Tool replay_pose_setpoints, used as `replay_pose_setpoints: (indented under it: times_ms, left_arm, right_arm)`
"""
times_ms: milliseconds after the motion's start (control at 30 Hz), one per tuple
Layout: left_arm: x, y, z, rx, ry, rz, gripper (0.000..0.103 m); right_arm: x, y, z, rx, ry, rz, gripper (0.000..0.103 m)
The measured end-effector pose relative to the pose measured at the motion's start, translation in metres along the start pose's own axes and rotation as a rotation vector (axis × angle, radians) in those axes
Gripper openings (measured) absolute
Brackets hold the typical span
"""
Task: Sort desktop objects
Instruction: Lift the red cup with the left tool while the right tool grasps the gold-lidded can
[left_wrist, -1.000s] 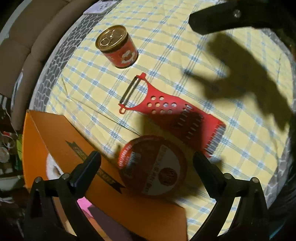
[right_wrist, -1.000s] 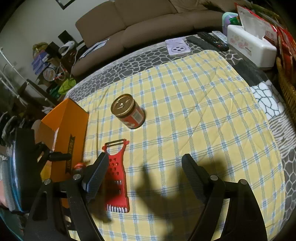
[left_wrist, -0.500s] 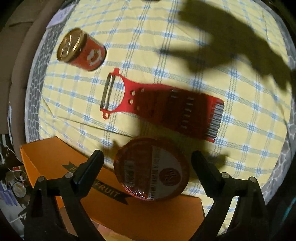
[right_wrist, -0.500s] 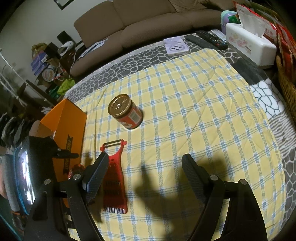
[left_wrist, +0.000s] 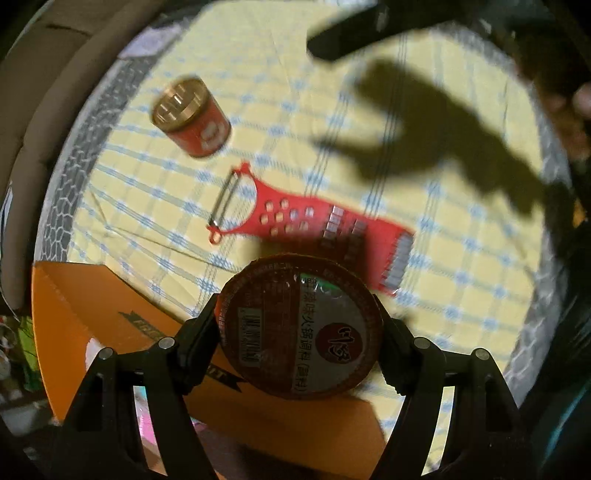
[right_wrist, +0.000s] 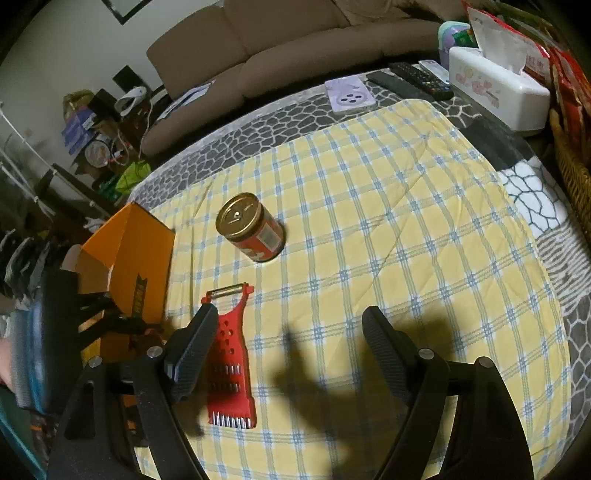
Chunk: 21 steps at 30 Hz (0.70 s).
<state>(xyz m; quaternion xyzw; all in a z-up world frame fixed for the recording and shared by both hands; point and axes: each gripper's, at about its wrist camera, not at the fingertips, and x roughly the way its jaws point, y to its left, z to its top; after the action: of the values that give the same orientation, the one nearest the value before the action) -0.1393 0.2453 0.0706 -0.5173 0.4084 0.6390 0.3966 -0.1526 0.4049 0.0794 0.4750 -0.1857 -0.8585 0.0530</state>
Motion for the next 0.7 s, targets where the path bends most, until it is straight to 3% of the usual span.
replay_pose_setpoints:
  times_ms: [200, 333, 700]
  left_arm:
    - [-0.046, 0.012, -0.021, -0.227, -0.184, -0.002, 0.072]
    - [-0.060, 0.034, -0.041, -0.432, -0.237, -0.054, 0.072]
    - [-0.080, 0.046, -0.081, -0.571, -0.337, -0.124, 0.072]
  right_arm:
    - [0.008, 0.007, 0.003, -0.036, -0.025, 0.004, 0.081]
    - [0.027, 0.019, 0.010, -0.107, -0.043, -0.033, 0.081]
    - [0.074, 0.062, 0.042, -0.319, -0.109, -0.113, 0.079]
